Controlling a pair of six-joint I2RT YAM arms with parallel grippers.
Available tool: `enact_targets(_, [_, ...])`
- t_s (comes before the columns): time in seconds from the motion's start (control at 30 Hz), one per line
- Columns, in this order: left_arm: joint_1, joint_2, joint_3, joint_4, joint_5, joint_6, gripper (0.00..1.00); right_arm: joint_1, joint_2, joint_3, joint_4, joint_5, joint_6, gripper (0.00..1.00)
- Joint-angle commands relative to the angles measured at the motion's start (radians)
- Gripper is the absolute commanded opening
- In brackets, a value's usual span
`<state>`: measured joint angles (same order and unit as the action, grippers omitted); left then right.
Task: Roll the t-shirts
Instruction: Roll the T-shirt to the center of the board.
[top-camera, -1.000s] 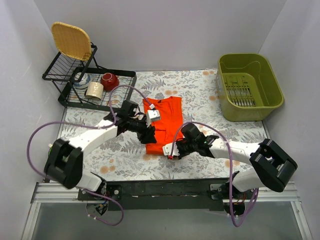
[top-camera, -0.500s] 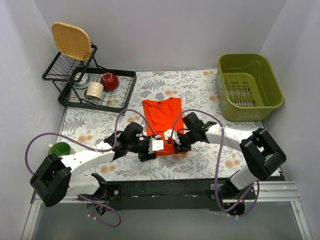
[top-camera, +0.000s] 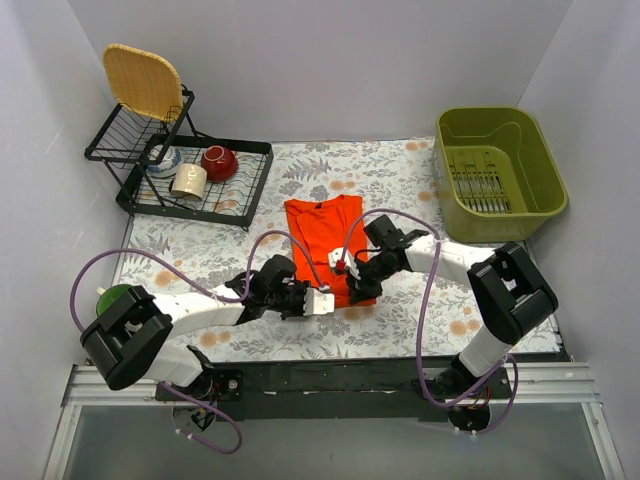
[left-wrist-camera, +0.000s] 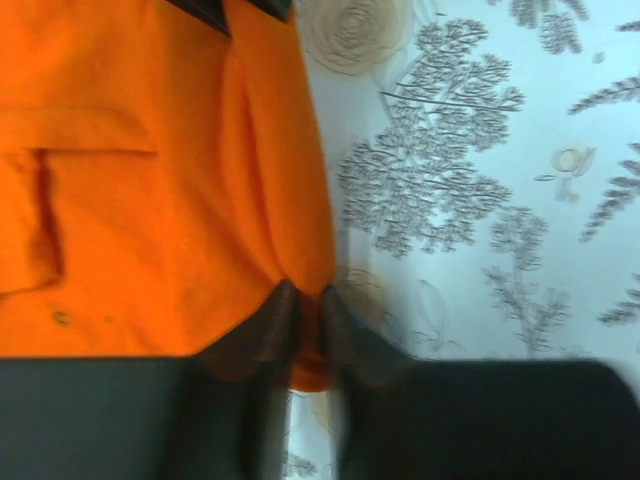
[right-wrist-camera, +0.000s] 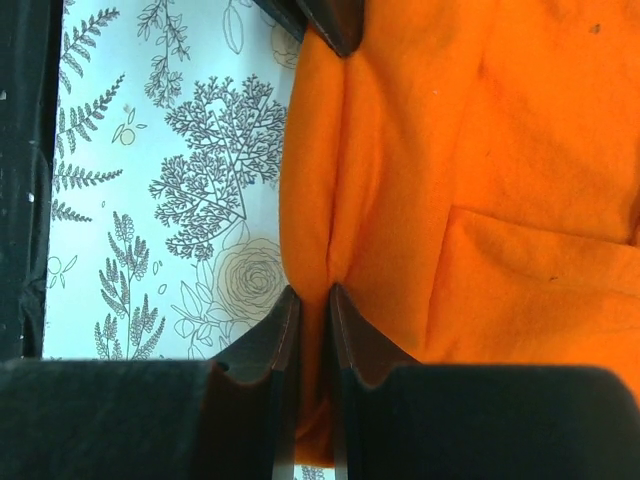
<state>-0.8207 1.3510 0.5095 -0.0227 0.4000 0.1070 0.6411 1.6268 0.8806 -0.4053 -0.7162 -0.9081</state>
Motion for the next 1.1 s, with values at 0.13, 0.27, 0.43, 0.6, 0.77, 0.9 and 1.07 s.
enact_targets(0.13, [-0.006, 0.002, 0.093, -0.108, -0.064, -0.094, 0.00, -0.093, -0.104, 0.103, -0.040, 0.075, 0.067, 0.99])
enact_targets(0.27, [0.014, -0.006, 0.162, -0.201, 0.026, -0.268, 0.00, -0.098, -0.341, -0.029, 0.072, 0.170, 0.002, 0.99])
enact_targets(0.43, [0.080, -0.003, 0.214, -0.223, 0.167, -0.406, 0.00, -0.052, -0.476, -0.222, 0.165, 0.230, 0.040, 0.98])
enact_targets(0.6, [0.182, 0.123, 0.306, -0.295, 0.332, -0.504, 0.00, -0.037, -0.395, -0.153, -0.026, 0.113, -0.006, 0.98])
enact_targets(0.77, [0.212, 0.134, 0.308, -0.255, 0.356, -0.540, 0.00, 0.028, -0.478, -0.247, 0.106, 0.144, -0.046, 0.99])
enact_targets(0.9, [0.227, 0.137, 0.313, -0.255, 0.372, -0.543, 0.00, 0.072, -0.458, -0.262, 0.126, 0.156, -0.071, 0.99])
enact_targets(1.07, [0.247, 0.132, 0.304, -0.263, 0.382, -0.543, 0.00, 0.106, -0.392, -0.301, 0.269, 0.199, -0.063, 0.98])
